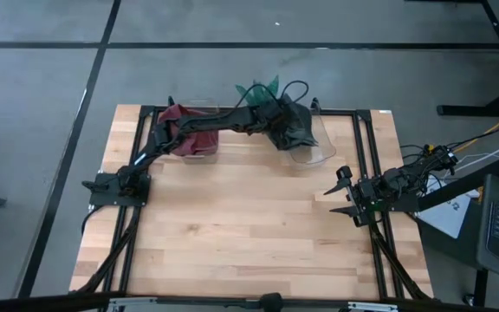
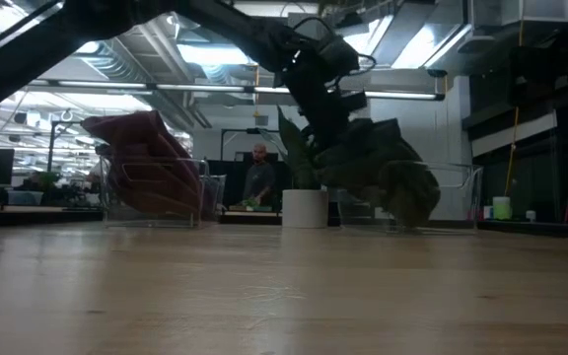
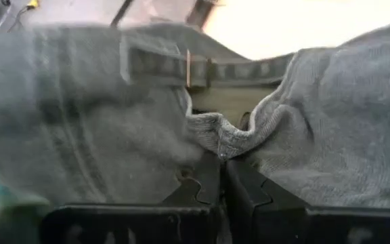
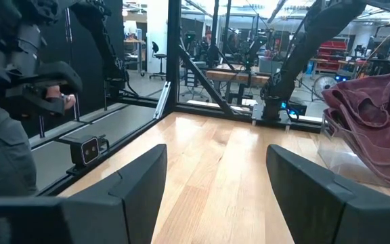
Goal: Pick & Place hat
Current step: Put the gray cap into the right bin
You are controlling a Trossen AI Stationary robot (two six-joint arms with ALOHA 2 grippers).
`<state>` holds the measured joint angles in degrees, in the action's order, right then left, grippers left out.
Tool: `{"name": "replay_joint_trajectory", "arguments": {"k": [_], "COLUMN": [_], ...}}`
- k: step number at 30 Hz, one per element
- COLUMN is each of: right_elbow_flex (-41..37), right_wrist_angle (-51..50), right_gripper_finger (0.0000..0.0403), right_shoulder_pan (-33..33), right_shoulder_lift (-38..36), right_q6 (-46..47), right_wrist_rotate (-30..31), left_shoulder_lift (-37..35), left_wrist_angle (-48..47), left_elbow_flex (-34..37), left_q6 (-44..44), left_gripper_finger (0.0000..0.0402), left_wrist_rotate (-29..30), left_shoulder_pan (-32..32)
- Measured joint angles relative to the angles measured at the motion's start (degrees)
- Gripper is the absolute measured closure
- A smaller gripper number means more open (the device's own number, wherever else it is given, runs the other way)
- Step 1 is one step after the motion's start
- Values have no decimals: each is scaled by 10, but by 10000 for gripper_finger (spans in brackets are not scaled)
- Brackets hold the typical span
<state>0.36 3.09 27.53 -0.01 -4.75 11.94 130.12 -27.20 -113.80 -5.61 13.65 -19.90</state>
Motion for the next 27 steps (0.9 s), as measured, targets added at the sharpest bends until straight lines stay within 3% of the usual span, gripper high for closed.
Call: {"name": "replay_joint_trajectory", "arguments": {"k": [27], "right_elbow_flex": [0], "right_wrist_angle": [0], "right_gripper_finger": [150], "right_shoulder_pan": [0], "right_shoulder_lift": [0], "right_q6": [0], "right_wrist_rotate": [0], "left_shoulder_lift": [6], "left_wrist_angle": [-14], "left_elbow_flex": [0], "left_q6": [-68], "left_gripper_finger": [381], "left_wrist_rotate": [-49], "left_shoulder_pan": [-2]}}
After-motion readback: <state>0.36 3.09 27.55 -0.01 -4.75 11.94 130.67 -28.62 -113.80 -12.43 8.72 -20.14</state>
